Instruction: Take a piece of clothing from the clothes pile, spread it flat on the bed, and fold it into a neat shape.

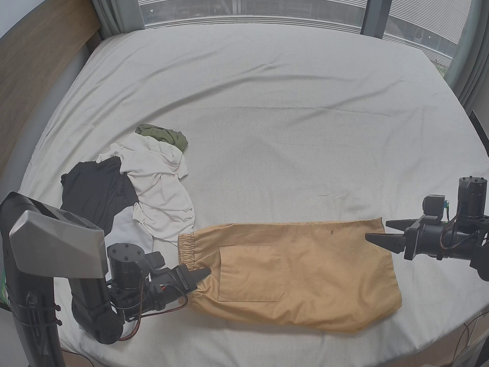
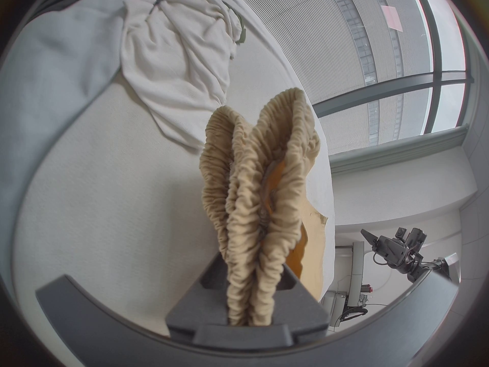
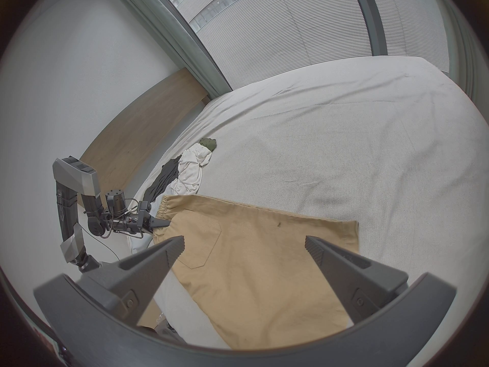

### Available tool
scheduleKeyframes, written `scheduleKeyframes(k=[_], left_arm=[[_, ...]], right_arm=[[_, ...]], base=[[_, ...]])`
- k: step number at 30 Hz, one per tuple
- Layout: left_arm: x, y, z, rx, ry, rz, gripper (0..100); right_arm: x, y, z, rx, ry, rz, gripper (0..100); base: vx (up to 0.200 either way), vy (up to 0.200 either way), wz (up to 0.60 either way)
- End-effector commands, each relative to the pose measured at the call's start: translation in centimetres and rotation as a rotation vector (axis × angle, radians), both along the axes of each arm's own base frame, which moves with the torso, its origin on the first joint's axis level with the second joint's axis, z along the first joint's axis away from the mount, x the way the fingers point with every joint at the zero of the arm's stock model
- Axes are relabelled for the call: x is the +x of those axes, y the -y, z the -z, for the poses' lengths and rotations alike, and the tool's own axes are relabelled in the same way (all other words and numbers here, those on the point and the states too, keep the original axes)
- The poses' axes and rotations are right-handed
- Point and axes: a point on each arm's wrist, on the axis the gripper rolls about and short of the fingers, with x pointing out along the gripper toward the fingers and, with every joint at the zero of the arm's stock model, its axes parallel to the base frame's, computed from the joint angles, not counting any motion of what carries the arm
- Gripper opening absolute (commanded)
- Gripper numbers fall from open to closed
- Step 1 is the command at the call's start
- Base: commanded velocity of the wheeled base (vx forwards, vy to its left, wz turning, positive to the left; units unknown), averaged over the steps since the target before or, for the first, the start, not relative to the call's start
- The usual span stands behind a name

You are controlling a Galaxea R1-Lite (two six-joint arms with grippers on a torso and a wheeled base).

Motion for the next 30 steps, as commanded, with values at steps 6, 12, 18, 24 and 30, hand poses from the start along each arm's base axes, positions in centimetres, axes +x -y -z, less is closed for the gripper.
scheduleKeyframes(k=[6,12,18,24,30], left_arm=[[-0.5,-1.9,-1.2,-0.01,0.008,-0.034,0],[-1.0,-3.3,-1.6,-0.021,-0.007,-0.039,0],[-1.1,-4.3,-1.9,-0.028,-0.007,-0.06,0],[-1.4,-5.4,-2.5,-0.041,-0.001,-0.076,0],[-1.7,-6.4,-3.1,-0.058,0.007,-0.073,0]], right_arm=[[0.2,0.0,0.3,-0.003,-0.01,-0.002,100],[0.1,-0.4,0.3,-0.003,-0.012,-0.014,100],[0.0,-0.5,0.3,-0.004,-0.01,-0.021,100],[0.0,-0.5,0.3,-0.004,-0.01,-0.021,100],[0.0,-0.5,0.3,-0.004,-0.01,-0.021,100]], base=[[0.0,0.0,0.0],[0.0,0.0,0.0],[0.0,0.0,0.0],[0.0,0.0,0.0],[0.0,0.0,0.0]])
